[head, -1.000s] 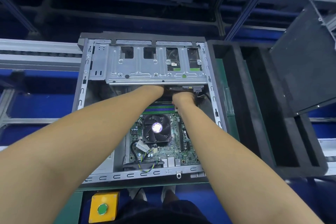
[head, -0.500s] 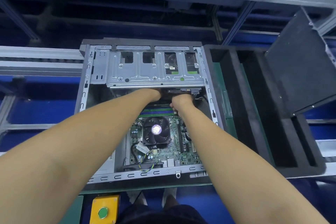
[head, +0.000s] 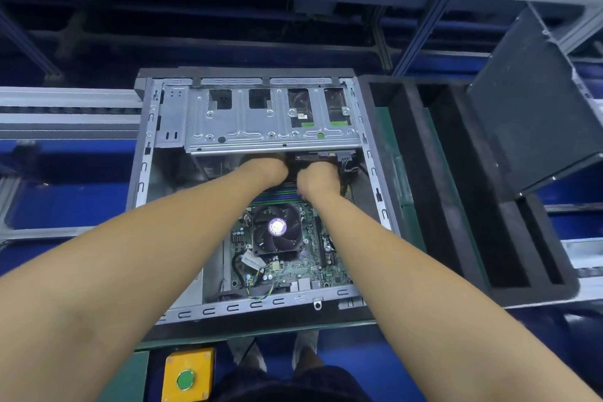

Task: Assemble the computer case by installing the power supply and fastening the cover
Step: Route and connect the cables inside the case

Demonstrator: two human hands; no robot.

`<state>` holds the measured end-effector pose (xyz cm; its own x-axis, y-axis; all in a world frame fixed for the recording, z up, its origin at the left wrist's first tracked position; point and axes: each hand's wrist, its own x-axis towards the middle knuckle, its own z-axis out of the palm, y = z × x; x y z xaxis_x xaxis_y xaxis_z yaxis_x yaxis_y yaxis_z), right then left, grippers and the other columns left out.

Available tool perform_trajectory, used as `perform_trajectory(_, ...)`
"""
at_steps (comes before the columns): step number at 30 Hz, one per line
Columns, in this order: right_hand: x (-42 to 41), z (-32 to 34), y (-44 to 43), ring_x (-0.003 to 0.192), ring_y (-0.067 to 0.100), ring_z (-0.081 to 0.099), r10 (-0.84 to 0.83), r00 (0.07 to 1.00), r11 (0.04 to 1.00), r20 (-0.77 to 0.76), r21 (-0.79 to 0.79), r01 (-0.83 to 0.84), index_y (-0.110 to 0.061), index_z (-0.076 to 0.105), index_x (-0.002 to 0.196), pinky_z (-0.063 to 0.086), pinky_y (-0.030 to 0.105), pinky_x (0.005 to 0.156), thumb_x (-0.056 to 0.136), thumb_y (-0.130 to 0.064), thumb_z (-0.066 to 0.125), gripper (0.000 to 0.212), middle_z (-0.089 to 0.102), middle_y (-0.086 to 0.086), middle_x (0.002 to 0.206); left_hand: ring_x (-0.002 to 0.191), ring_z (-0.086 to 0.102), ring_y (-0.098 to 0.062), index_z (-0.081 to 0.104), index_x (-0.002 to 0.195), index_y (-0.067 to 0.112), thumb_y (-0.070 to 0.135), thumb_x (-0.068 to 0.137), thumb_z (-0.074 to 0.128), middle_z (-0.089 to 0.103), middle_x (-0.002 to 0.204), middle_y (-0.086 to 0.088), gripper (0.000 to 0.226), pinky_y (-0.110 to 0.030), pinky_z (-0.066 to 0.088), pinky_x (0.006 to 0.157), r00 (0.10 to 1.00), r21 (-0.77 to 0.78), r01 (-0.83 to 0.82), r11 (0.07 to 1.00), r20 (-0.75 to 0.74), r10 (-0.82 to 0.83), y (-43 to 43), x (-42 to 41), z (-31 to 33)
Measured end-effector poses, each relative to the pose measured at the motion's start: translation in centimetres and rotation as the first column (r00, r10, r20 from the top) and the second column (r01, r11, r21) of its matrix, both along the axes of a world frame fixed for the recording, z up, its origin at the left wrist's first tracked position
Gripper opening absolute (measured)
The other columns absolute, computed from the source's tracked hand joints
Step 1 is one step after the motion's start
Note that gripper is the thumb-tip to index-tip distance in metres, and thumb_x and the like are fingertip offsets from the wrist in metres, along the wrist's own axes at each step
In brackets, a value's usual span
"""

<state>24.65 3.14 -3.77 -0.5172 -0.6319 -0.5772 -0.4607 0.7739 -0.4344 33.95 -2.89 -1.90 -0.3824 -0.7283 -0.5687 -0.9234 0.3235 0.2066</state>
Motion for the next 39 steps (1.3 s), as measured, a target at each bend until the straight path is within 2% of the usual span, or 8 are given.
perform_trajectory(5, 1.1, 2.0, 2.4, 0.118, 0.039, 0.060, 0.238, 0.967, 0.963, -0.087, -0.107, -0.247, 0.003, 0.057, 0.129, 0.046, 0.037, 0.087, 0.101, -0.007, 0.046, 0.032, 0.059, 0.023, 0.134, 0.076, 0.050, -0.024, 0.043, 0.076, 0.013, 0.009, 0.091, 0.041, 0.064, 0.106, -0.014, 0.016, -0.037, 0.042, 0.072, 0.986, -0.131, 0.126, 0.983, -0.096, -0.139, 2.1, 2.0, 0.5)
perform_trajectory(7, 1.3, 3.0, 3.2, 0.131, 0.037, 0.052, 0.380, 0.919, 0.918, -0.101, -0.077, -0.388, -0.003, 0.043, 0.148, 0.044, 0.040, 0.101, 0.099, -0.005, 0.046, 0.048, 0.046, 0.018, 0.149, 0.092, 0.053, -0.027, 0.051, 0.097, 0.015, 0.015, 0.091, 0.046, 0.060, 0.118, -0.009, 0.008, -0.041, 0.041, 0.081, 0.980, -0.147, 0.183, 0.972, -0.046, -0.191, 2.9, 2.6, 1.1)
perform_trajectory(9, 2.0, 4.3, 3.8, 0.139, 0.035, 0.046, 0.497, 0.860, 0.862, -0.114, -0.049, -0.504, -0.012, 0.029, 0.159, 0.041, 0.042, 0.110, 0.100, -0.005, 0.045, 0.062, 0.032, 0.010, 0.162, 0.123, 0.046, -0.031, 0.042, 0.139, 0.016, 0.025, 0.094, 0.049, 0.047, 0.137, -0.008, 0.047, -0.046, 0.034, 0.100, 0.951, -0.160, 0.304, 0.939, 0.105, -0.290, 3.8, 2.9, 1.2)
perform_trajectory(11, 2.4, 5.6, 4.1, 0.140, 0.033, 0.046, 0.541, 0.834, 0.835, -0.107, -0.055, -0.548, -0.015, 0.032, 0.159, 0.041, 0.042, 0.112, 0.101, -0.006, 0.043, 0.060, 0.037, 0.009, 0.162, 0.133, 0.037, -0.030, 0.031, 0.151, 0.014, 0.028, 0.094, 0.050, 0.038, 0.145, -0.006, 0.061, -0.044, 0.028, 0.108, 0.913, -0.186, 0.396, 0.899, 0.188, -0.363, 4.5, 2.9, 1.5)
perform_trajectory(19, -0.9, 9.1, 6.2, 0.072, 0.030, 0.072, 0.272, 0.961, 0.931, -0.053, -0.240, -0.277, -0.016, 0.070, 0.116, 0.062, 0.038, 0.070, 0.103, -0.002, 0.036, 0.038, 0.073, 0.019, 0.101, 0.077, 0.056, -0.030, 0.061, 0.106, 0.009, 0.024, 0.102, 0.043, 0.057, 0.085, -0.007, 0.024, -0.037, 0.044, 0.065, 0.925, -0.263, 0.305, 0.916, -0.149, -0.350, 5.0, 0.4, 5.0)
perform_trajectory(22, -3.0, 9.4, 7.0, 0.044, 0.015, 0.064, 0.116, 0.993, 0.931, 0.021, -0.350, -0.102, -0.020, 0.069, 0.100, 0.058, 0.030, 0.050, 0.101, 0.000, 0.034, 0.040, 0.070, 0.013, 0.079, 0.074, 0.057, -0.025, 0.062, 0.110, 0.013, 0.024, 0.104, 0.037, 0.062, 0.087, -0.007, 0.028, -0.034, 0.042, 0.062, 0.884, -0.228, 0.317, 0.921, -0.281, -0.374, 5.3, -1.6, 6.1)
perform_trajectory(28, -8.9, 9.9, 8.3, 0.044, 0.014, 0.062, -0.070, 0.994, 0.810, 0.082, -0.577, 0.104, -0.025, 0.066, 0.088, 0.049, 0.024, 0.044, 0.090, 0.000, 0.041, 0.035, 0.067, -0.004, 0.061, 0.085, 0.059, -0.026, 0.058, 0.108, 0.019, 0.014, 0.097, 0.039, 0.065, 0.094, -0.004, 0.023, -0.038, 0.046, 0.071, 0.674, -0.347, 0.046, 0.937, -0.682, -0.285, 7.1, -7.0, 8.5)
perform_trajectory(39, -24.3, 4.7, 12.5, 0.060, 0.023, 0.045, -0.261, 0.852, 0.949, 0.454, -0.040, 0.312, 0.004, 0.060, 0.105, 0.048, 0.024, 0.048, 0.103, 0.010, 0.034, 0.027, 0.055, 0.017, 0.086, 0.111, 0.060, -0.025, 0.065, 0.117, 0.022, 0.007, 0.091, 0.047, 0.065, 0.125, -0.003, 0.035, -0.033, 0.050, 0.092, 0.878, 0.046, 0.466, 0.884, -0.148, -0.455, 8.5, -22.2, 3.0)
